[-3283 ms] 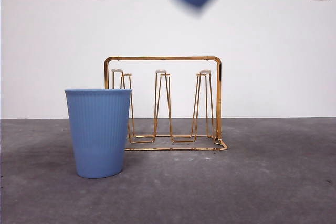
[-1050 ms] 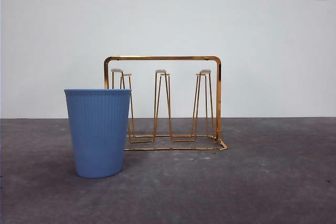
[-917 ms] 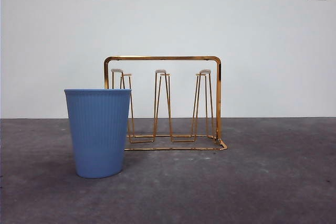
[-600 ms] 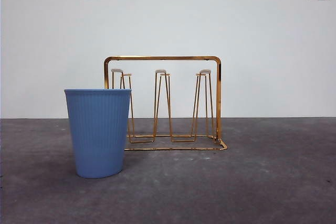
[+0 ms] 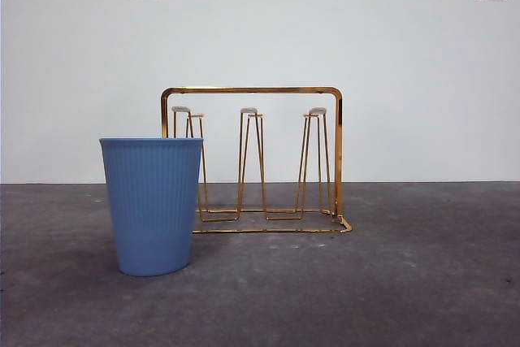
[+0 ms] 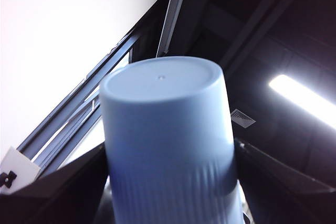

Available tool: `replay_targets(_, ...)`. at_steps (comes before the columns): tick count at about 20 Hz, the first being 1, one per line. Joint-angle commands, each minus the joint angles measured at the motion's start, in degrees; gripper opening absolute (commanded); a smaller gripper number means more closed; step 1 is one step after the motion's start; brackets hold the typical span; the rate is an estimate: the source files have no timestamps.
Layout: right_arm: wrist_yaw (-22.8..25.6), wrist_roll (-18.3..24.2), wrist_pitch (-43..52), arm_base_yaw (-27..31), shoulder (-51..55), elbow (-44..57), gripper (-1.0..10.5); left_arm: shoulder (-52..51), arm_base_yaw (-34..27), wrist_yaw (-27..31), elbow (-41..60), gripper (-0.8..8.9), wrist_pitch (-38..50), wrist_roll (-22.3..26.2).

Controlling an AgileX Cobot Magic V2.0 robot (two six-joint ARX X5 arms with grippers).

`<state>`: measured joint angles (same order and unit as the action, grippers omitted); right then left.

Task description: Pick up cup 1,put cup 1 in the cup rack,pick up cup 2,put cup 2 in the cup rack

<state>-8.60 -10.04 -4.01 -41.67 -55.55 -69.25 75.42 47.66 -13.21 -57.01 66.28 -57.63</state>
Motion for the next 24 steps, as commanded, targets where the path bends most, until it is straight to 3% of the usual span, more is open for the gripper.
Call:
replay_targets(1, 1.3, 1.1, -2.0, 0.0, 2.0, 0.4, 1.9, -0.1, -1.0, -0.3, -0.2, -0.08, 1.0, 0.9)
replay_targets(8, 5.9, 4.7, -16.4, 0.0, 8.3, 0.4, 1.9, -0.1, -3.3, -3.7, -0.2, -0.07, -1.7, 2.8)
replay_targets(10, 8.2, 6.3, -21.2, 0.0, 10.0, 0.4, 1.9, -0.5, -3.3, -3.7, -0.2, -0.07, -6.0, 5.5)
replay_targets(13, 11.9, 7.9, -28.0, 0.0, 12.9, 0.4, 1.9, -1.4, -2.8, -3.1, -0.2, -0.06, -15.6, 13.4)
replay_targets(17, 16.2, 9.2, -35.2, 0.0, 16.3, 0.4, 1.9, -1.9, 1.2, 4.2, -0.2, -0.06, -29.3, 26.5)
replay_targets(24, 21.3, 9.2, -42.0, 0.0, 20.1, 0.4, 1.9, -1.2, 7.1, 23.5, -1.8, -0.06, -42.7, 42.8)
